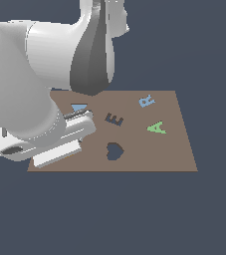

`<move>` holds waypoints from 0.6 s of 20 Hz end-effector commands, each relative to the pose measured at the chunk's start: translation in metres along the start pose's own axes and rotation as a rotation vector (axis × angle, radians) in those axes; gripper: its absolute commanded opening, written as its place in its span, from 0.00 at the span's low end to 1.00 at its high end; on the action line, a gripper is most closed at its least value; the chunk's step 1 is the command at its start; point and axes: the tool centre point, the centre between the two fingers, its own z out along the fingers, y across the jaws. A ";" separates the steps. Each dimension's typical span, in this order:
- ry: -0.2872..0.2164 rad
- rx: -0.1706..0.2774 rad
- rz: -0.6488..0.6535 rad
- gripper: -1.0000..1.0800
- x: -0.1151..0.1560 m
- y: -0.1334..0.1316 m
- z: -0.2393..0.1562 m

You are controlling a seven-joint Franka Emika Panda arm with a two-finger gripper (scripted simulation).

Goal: Insert a designated object into the corresponding slot on a board.

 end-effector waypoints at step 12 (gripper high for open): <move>0.000 0.000 -0.002 0.00 0.000 0.000 0.019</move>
